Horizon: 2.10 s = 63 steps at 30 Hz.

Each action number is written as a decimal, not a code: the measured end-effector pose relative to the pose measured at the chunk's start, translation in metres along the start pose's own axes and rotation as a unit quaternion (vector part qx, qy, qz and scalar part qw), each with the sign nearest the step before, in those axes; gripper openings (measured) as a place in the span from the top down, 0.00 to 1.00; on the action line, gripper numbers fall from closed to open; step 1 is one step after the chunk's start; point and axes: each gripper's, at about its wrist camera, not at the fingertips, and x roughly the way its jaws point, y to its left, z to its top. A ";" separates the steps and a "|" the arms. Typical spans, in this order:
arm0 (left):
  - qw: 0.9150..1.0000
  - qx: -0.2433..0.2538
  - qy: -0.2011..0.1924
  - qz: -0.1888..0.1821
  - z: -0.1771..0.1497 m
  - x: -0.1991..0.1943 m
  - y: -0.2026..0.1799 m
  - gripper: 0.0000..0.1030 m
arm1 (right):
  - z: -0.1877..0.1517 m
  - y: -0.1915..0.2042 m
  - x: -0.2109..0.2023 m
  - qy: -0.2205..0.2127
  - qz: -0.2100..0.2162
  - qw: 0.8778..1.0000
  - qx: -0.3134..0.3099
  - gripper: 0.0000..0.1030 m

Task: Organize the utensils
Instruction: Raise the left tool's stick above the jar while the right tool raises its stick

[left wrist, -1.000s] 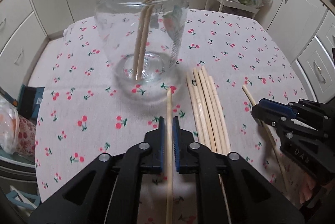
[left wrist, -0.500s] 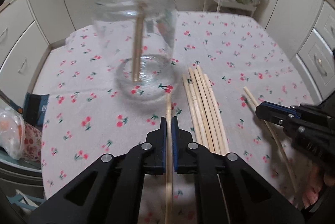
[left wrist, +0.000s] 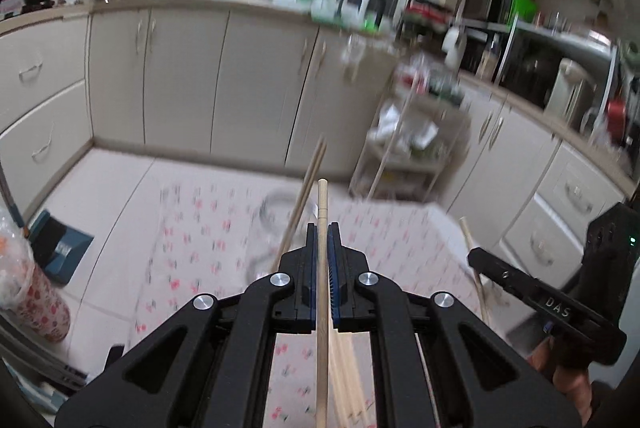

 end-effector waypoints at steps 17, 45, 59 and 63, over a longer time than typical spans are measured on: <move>0.993 -0.053 -0.108 -0.003 0.080 0.047 0.025 0.95 | 0.064 0.024 0.037 -0.150 0.004 0.989 0.004 0.94; 0.976 -0.081 -0.188 0.073 0.099 0.141 0.048 0.95 | 0.078 0.027 0.109 -0.181 0.009 0.983 0.012 0.94; 0.982 -0.076 -0.157 0.078 0.060 0.151 0.057 0.95 | 0.077 0.026 0.129 -0.186 0.005 0.982 0.025 0.94; 0.984 -0.070 -0.148 0.072 0.053 0.145 0.058 0.95 | 0.076 0.025 0.140 -0.189 0.001 0.981 0.036 0.94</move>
